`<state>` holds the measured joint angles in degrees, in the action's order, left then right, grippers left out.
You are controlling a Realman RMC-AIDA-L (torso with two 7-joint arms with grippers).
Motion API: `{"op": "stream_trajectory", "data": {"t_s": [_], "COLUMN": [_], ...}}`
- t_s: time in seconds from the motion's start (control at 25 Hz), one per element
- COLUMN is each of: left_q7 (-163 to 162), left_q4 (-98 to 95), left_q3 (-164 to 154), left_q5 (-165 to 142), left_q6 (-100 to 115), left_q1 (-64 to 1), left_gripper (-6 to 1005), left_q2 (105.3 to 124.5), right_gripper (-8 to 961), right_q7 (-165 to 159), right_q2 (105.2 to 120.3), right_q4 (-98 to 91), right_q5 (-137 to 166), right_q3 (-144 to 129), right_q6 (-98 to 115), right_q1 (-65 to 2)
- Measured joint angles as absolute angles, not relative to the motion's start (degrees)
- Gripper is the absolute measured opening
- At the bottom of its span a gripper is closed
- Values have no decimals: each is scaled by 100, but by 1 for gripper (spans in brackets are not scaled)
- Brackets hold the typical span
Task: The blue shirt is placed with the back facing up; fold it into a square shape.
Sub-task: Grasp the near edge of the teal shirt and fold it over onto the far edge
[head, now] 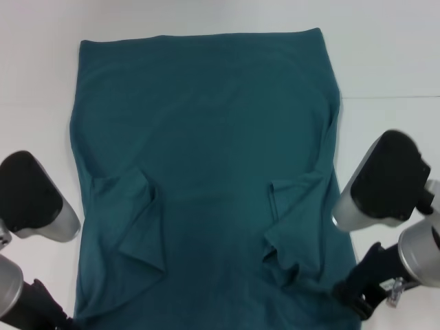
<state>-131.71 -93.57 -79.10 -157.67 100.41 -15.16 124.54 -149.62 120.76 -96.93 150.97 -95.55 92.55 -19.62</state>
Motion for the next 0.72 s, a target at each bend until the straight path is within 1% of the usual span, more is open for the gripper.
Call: {"op": "stream_trajectory", "data": {"t_s": [0.36, 0.72], "left_q7": [-13168, -13098], "left_q4": [-9616, -9287], "left_q3": [-7502, -6918], "left_q5": [-15725, -15744], "left_q6": [10020, 9483], "left_q1": [-1607, -2175], "left_gripper": [37, 37], "left_q2": [12441, 12403], "right_gripper": [13, 12], "right_q7": [-14690, -14501], "right_q2": [12054, 12034], "right_q4": [-9801, -9697], "right_q5": [14803, 14745], "right_q3": [-8944, -8418], "right_q6": [8824, 8235], "right_q1": [-2002, -2180]}}
